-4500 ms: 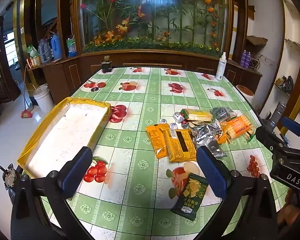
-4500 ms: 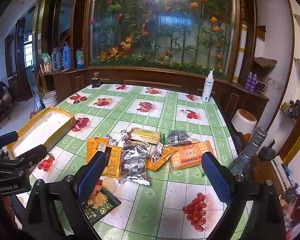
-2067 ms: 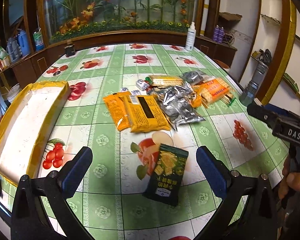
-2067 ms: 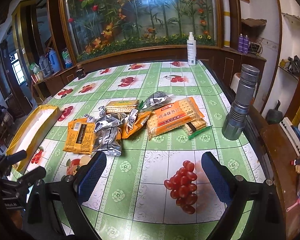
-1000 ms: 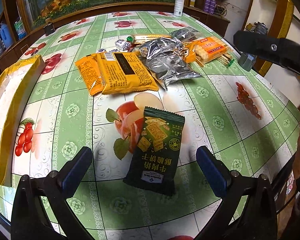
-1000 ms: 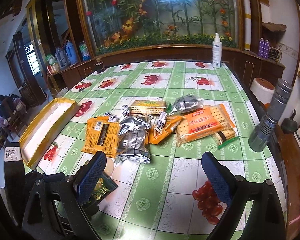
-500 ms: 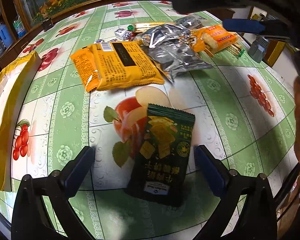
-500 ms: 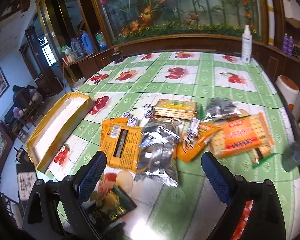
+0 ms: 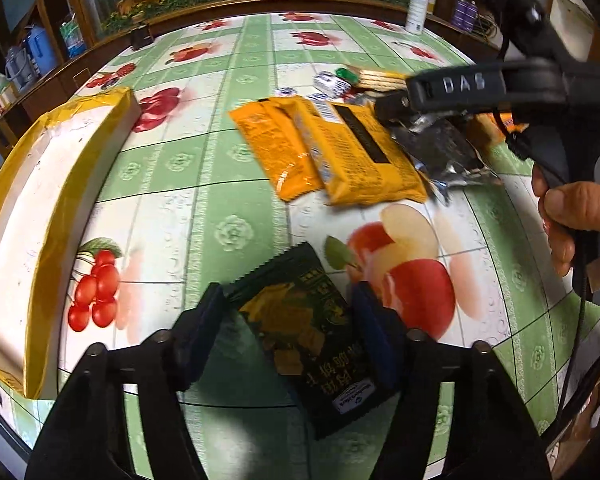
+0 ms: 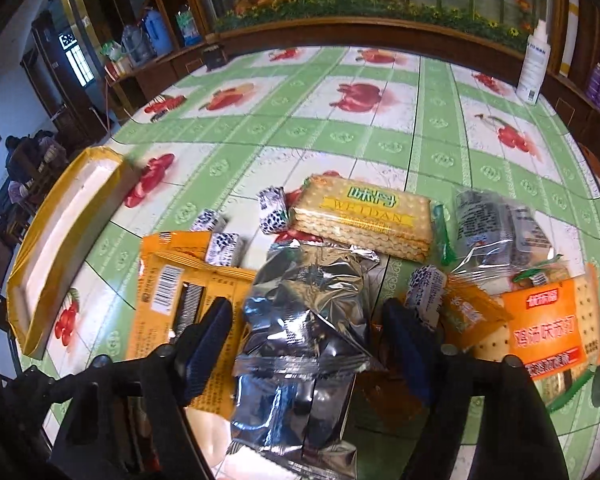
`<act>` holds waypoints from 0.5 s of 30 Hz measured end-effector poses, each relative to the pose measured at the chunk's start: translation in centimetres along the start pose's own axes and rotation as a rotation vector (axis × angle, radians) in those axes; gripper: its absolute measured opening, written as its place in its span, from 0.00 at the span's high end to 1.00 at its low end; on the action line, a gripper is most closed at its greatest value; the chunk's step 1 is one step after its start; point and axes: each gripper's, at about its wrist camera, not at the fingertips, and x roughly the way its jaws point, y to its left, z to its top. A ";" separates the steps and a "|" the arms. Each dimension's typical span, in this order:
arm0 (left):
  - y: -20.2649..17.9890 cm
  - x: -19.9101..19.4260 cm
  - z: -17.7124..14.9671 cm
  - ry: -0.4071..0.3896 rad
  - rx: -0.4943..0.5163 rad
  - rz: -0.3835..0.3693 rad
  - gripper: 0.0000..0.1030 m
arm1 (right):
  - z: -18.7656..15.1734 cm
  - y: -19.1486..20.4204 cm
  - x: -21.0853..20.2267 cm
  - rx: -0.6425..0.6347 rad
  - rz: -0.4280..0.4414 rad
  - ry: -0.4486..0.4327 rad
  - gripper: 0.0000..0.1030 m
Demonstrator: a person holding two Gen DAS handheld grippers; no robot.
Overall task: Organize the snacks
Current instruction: 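Close left tool on dark green packet while right tool closes on silver foil bag, then carry dark green packet in left tool and silver bag in right tool over yellow tray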
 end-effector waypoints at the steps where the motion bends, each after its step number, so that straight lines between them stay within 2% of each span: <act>1: 0.3 0.0 0.0 -0.003 -0.004 0.001 0.43 | 0.0 0.0 0.4 0.000 0.002 0.008 0.32; 9: 2.2 -0.5 -0.3 -0.034 -0.064 -0.047 0.53 | -0.1 0.0 0.5 0.001 0.026 -0.013 0.39; 12: 2.8 -0.8 -0.5 -0.038 -0.093 -0.067 0.57 | -0.7 -0.1 -1.0 0.012 0.036 -0.058 0.40; 13: 3.0 -1.1 -0.5 -0.043 -0.100 -0.073 0.61 | -0.9 -0.1 -1.7 0.015 0.043 -0.075 0.40; 14: 3.1 -1.5 -0.6 -0.051 -0.107 -0.074 0.76 | -1.2 0.0 -2.5 0.018 0.052 -0.094 0.40; 15: 3.2 -1.9 -0.5 -0.057 -0.112 -0.078 0.86 | -1.5 0.1 -3.4 0.020 0.060 -0.112 0.40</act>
